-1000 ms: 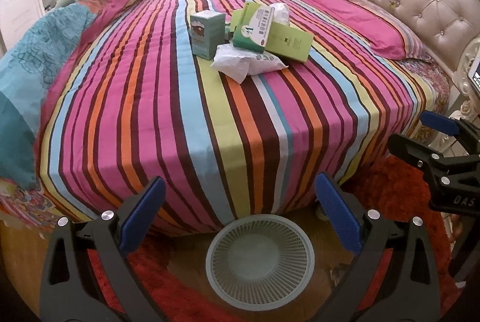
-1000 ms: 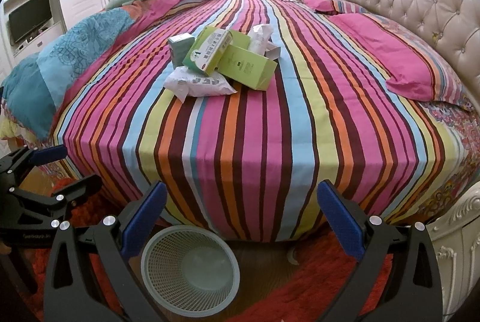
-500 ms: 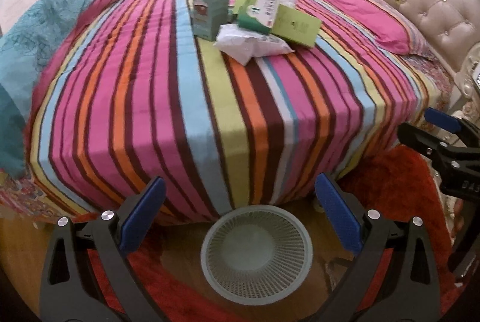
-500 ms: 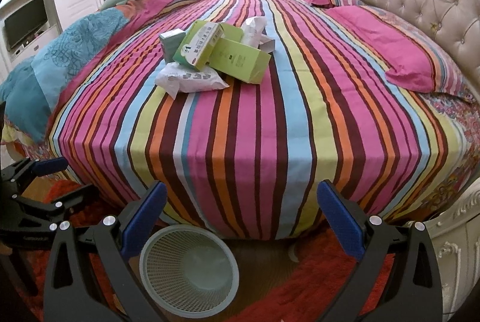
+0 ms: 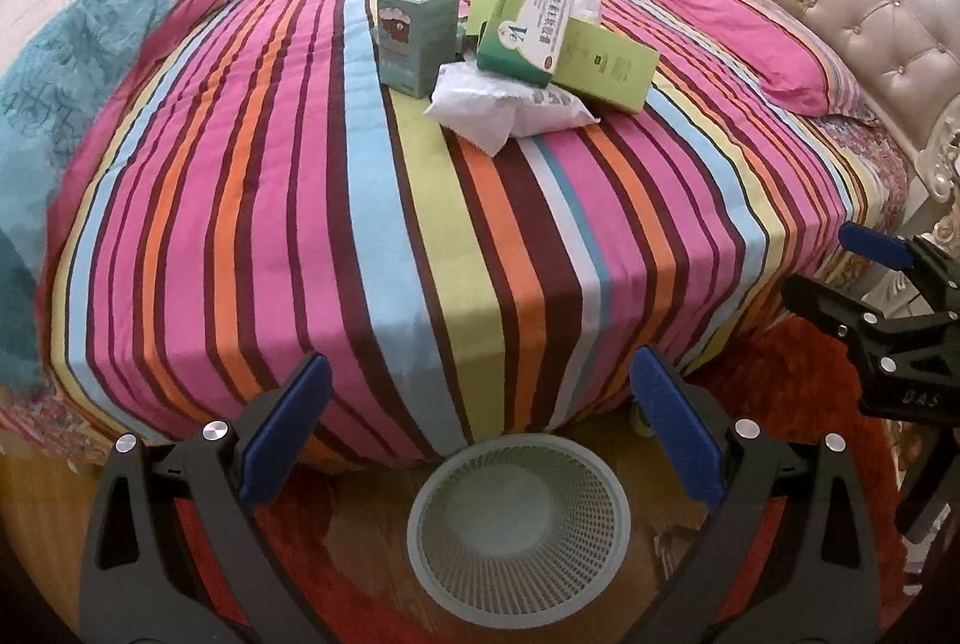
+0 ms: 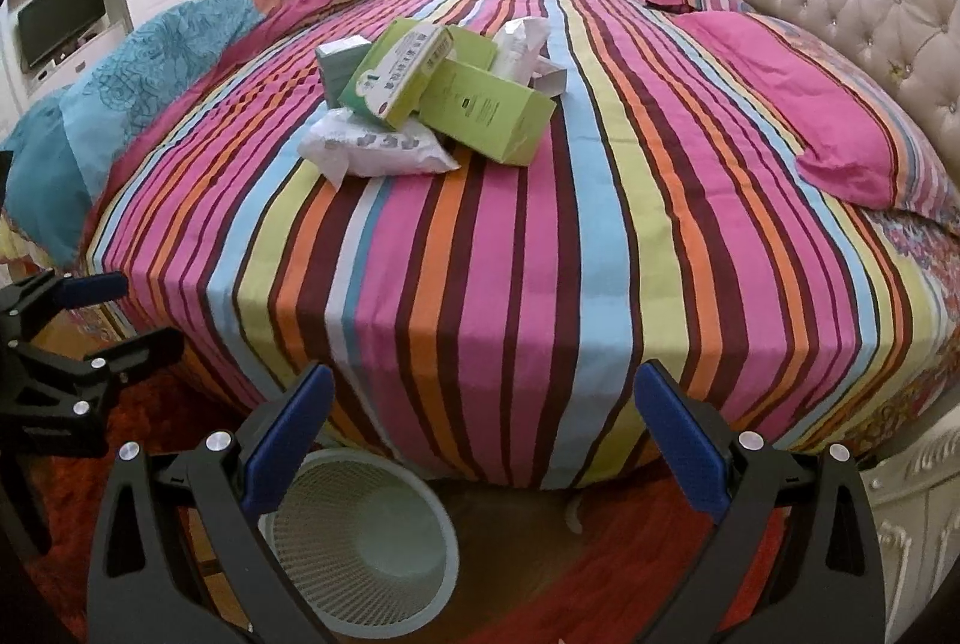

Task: Collect trash
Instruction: 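Grasp the green Vitamin E box with the left tool while the right tool grasps the lime-green box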

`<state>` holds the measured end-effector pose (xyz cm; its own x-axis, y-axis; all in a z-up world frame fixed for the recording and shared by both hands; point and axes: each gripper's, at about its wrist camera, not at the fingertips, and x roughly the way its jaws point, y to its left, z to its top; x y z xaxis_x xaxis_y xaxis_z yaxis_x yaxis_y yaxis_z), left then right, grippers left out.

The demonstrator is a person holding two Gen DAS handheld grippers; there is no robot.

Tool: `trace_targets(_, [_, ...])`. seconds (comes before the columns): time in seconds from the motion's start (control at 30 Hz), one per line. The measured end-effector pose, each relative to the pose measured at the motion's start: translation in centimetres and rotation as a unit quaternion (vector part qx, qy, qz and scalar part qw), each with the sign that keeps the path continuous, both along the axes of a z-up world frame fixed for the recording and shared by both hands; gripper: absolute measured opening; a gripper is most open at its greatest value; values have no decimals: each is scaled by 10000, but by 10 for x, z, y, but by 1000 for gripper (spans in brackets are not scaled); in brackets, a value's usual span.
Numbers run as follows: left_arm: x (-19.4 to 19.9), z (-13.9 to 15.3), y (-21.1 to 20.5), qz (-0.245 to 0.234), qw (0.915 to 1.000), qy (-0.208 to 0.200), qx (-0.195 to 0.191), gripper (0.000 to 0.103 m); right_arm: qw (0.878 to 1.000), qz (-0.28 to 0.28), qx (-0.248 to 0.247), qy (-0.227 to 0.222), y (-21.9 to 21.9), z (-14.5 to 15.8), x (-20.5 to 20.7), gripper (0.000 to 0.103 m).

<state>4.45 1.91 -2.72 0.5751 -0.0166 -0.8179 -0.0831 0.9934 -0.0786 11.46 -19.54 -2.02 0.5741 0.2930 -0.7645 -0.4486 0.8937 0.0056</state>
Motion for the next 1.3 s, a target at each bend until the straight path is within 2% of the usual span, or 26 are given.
trace_targets(0.37, [58, 13, 9, -46, 9999, -139, 33, 97, 9993, 287, 170, -136, 8, 13, 60, 96])
trace_targets(0.57, [107, 24, 0, -240, 9993, -268, 122, 97, 9987, 401, 283, -124, 6, 14, 104, 96])
trace_targets(0.7, [142, 27, -4, -232, 9992, -326, 71, 97, 9968, 761, 223, -91, 13, 11, 133, 96])
trace_targets(0.87, [176, 25, -10, -223, 9992, -275, 203, 97, 9913, 1294, 180, 174, 24, 0, 168, 96])
trace_targets(0.93, [187, 24, -13, -230, 9992, -236, 243, 97, 9883, 1456, 309, 325, 26, -4, 180, 96])
trace_targets(1.2, [216, 10, -16, -287, 9987, -37, 413, 97, 9792, 1695, 608, 940, 32, -19, 213, 96])
trace_targets(1.3, [222, 6, -13, -317, 9989, 22, 335, 97, 9736, 1831, 737, 1147, 34, -24, 222, 96])
